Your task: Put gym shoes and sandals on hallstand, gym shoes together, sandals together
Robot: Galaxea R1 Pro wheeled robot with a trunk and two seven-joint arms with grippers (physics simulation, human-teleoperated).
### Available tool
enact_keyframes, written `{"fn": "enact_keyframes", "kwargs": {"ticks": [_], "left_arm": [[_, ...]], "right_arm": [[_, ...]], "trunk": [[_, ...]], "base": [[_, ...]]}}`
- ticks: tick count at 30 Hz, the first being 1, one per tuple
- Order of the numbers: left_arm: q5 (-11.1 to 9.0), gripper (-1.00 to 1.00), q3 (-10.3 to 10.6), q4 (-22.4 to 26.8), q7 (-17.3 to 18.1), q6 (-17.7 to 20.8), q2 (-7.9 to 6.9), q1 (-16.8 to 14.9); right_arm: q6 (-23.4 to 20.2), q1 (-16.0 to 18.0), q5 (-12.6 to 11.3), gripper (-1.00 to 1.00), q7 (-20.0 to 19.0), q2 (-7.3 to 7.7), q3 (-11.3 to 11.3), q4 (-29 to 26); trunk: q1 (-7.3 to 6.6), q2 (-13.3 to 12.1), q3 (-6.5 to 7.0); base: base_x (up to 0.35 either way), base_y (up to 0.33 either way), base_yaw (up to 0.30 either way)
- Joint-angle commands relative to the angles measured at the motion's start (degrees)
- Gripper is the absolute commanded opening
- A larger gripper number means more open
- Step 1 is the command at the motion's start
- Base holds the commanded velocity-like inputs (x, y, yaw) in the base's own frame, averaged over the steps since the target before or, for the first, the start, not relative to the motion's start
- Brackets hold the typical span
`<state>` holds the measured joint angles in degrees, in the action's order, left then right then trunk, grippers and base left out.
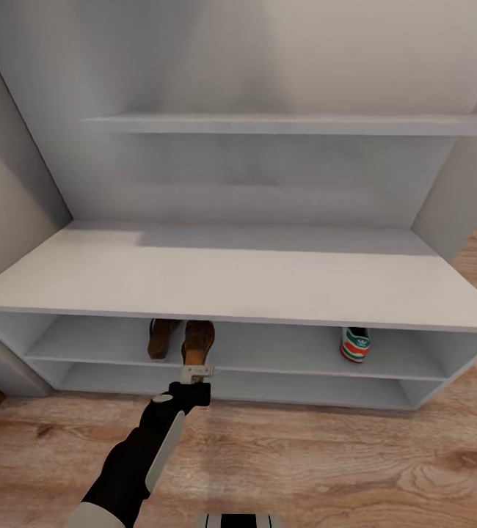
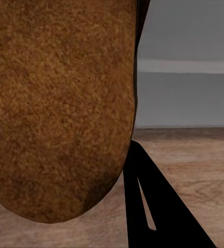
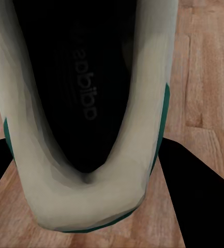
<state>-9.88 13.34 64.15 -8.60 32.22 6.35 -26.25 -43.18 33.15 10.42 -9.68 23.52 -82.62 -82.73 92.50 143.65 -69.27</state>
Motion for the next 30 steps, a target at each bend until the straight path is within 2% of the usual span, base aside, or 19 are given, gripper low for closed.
{"fn": "enact_keyframes", "kwargs": {"ticks": [1, 18, 25, 30], "left_arm": [[-0.41, -1.00, 0.10, 0.06, -0.45, 0.30, -0.02, -0.03], [-0.41, -1.00, 0.10, 0.06, -0.46, 0.27, -0.02, -0.03], [-0.41, -1.00, 0.10, 0.09, -0.46, 0.23, -0.02, -0.03], [-0.41, -1.00, 0.10, 0.07, -0.46, 0.21, -0.02, -0.03]], "right_arm": [[-0.23, 0.07, 0.57, -1.00, -0.52, 0.00, -0.09, -0.06], [-0.20, 0.07, 0.57, -1.00, -0.52, -0.01, -0.09, -0.06], [-0.18, 0.07, 0.57, -1.00, -0.52, 0.00, -0.09, -0.06], [-0.18, 0.08, 0.57, -1.00, -0.52, 0.01, -0.09, -0.06]], "trunk": [[0.00, 0.02, -0.05], [0.00, 0.02, -0.05], [0.00, 0.02, -0.05], [0.00, 0.02, -0.05]], "base": [[0.044, 0.000, 0.000], [0.103, 0.055, 0.000], [0.261, 0.084, 0.000], [0.053, 0.008, 0.000]]}}
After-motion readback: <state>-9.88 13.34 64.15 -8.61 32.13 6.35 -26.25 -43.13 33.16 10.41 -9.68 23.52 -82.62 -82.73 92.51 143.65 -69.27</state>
